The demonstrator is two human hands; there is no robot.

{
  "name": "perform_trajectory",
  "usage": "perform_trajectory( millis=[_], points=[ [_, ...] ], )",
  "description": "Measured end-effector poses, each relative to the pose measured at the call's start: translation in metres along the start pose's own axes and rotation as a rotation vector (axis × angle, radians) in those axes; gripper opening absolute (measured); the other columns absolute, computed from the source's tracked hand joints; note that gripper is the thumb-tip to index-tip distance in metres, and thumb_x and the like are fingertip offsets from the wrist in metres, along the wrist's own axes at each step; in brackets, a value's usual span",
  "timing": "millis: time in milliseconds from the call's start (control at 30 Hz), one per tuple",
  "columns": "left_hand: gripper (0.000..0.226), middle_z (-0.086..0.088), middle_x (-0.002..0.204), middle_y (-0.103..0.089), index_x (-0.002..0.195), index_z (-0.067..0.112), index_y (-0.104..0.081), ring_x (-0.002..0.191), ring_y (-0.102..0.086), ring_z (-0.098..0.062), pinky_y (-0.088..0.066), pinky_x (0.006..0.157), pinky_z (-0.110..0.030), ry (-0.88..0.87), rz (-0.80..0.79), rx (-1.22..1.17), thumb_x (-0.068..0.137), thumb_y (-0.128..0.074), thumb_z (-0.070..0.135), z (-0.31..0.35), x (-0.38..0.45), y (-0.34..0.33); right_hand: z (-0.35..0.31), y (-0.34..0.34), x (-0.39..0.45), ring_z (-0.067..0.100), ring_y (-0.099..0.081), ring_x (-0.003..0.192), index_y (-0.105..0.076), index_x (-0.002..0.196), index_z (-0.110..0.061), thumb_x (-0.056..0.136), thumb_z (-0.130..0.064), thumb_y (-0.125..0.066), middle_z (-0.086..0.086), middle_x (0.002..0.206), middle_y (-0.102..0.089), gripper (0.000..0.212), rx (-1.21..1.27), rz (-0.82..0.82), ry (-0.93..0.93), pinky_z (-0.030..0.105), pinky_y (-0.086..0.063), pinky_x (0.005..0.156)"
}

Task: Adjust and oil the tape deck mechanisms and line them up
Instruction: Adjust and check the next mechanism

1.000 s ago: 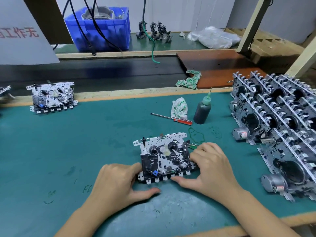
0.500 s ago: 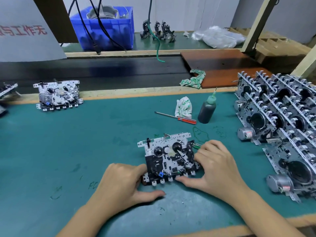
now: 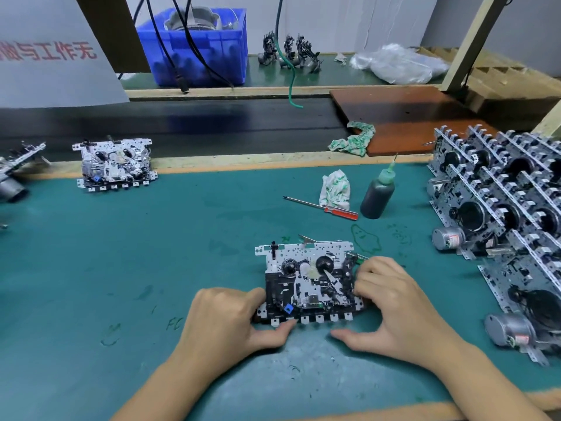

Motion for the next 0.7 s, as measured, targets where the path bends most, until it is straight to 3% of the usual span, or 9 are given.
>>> perform_trajectory(
  millis=[167, 267, 533, 700],
  points=[
    [0.053, 0.002, 0.034, -0.032, 0.049, 0.014, -0.038, 0.03, -0.034, -0.02, -0.03, 0.031, -0.019, -0.041, -0.049, -0.017, 0.068, -0.056, 0.06, -0.0014, -0.0002, -0.0011, -0.0012, 0.0016, -0.0004, 0.022, -0.05, 0.065, -0.046, 0.053, -0.013, 0.071, -0.058, -0.066, -0.005, 0.056, -0.045, 0.052, -0.015, 0.023, 0.011, 0.029, -0.04, 0.076],
    [0.055, 0.004, 0.035, -0.033, 0.054, 0.02, -0.031, 0.031, -0.034, -0.017, -0.032, 0.033, -0.02, -0.073, -0.077, -0.061, 0.066, -0.058, 0.065, -0.0008, -0.0001, -0.0007, -0.0004, 0.0019, 0.0007, 0.022, -0.054, 0.064, -0.049, 0.051, -0.01, 0.073, -0.056, -0.06, -0.003, 0.054, -0.049, 0.052, -0.094, 0.062, -0.01, 0.031, -0.04, 0.074],
    [0.05, -0.001, 0.031, -0.034, 0.046, 0.016, -0.04, 0.028, -0.037, -0.024, -0.033, 0.03, -0.02, 0.044, 0.005, -0.011, 0.069, -0.054, 0.058, -0.0004, 0.0017, -0.0021, 0.0, 0.0026, 0.002, 0.023, -0.046, 0.062, -0.047, 0.054, -0.01, 0.072, -0.06, -0.065, -0.002, 0.054, -0.042, 0.056, -0.043, 0.027, 0.04, 0.03, -0.04, 0.073],
    [0.053, 0.001, 0.032, -0.036, 0.053, 0.022, -0.034, 0.029, -0.04, -0.021, -0.036, 0.031, -0.022, -0.044, -0.038, -0.057, 0.065, -0.055, 0.069, 0.0021, 0.0031, -0.0029, 0.0045, 0.0021, 0.0036, 0.023, -0.053, 0.063, -0.05, 0.055, -0.011, 0.077, -0.058, -0.056, -0.001, 0.055, -0.048, 0.053, -0.166, 0.062, 0.025, 0.033, -0.043, 0.068]
  ],
)
Point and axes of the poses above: each hand's wrist, its own x-axis towards the middle knuckle, its own y-axis out of the back of the hand, z = x × y, the point moved 2 cm from there along x, towards the middle knuckle
